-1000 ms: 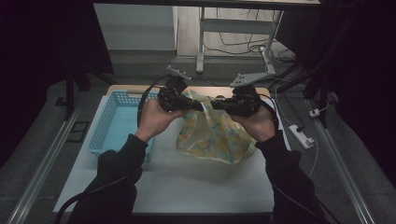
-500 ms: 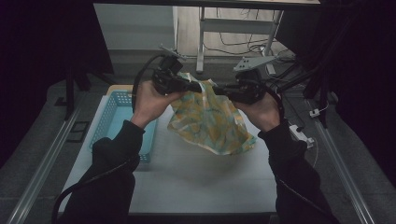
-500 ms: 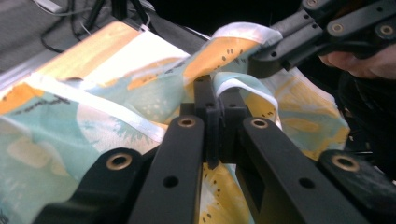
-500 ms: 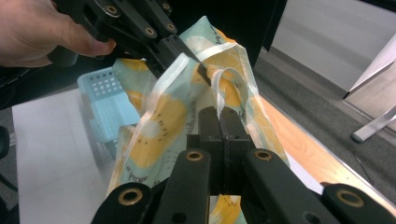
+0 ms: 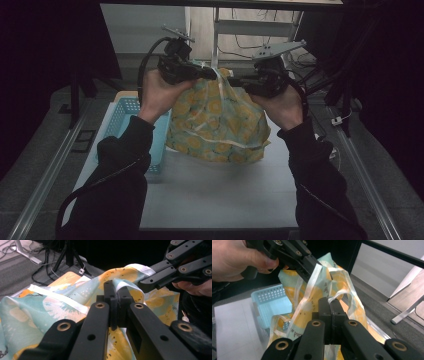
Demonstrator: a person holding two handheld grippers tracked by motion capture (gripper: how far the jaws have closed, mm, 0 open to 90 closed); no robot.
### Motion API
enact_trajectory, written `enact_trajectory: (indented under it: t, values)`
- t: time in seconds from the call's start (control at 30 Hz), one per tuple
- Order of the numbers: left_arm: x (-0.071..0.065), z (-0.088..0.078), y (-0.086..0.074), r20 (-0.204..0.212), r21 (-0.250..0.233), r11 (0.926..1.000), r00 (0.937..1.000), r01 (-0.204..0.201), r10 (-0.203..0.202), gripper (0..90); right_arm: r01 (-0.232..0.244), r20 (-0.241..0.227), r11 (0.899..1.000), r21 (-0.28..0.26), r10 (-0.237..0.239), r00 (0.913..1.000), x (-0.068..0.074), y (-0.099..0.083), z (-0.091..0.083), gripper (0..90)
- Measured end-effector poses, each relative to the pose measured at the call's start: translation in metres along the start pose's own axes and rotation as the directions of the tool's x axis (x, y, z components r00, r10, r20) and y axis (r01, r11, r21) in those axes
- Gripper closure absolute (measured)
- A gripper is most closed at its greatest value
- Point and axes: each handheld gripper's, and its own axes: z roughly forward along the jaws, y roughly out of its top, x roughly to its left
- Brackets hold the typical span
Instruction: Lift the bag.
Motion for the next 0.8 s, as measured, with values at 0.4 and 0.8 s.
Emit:
enact_trajectory:
  t: [0.4, 0.8]
  values:
    - [0.003, -0.003, 0.011, -0.008, -0.056, 0.9984, 0.9999, -0.010, 0.009, 88.7, 0.016, 0.019, 0.999, -0.047, -0.015, 0.9997, 0.004, 0.019, -0.014, 89.4]
    - [0.027, 0.020, -0.009, -0.033, -0.005, 0.9997, 0.9992, 0.023, -0.023, 88.5, -0.011, 0.015, 1.000, 0.000, 0.011, 0.9998, -0.001, -0.001, 0.007, 89.3]
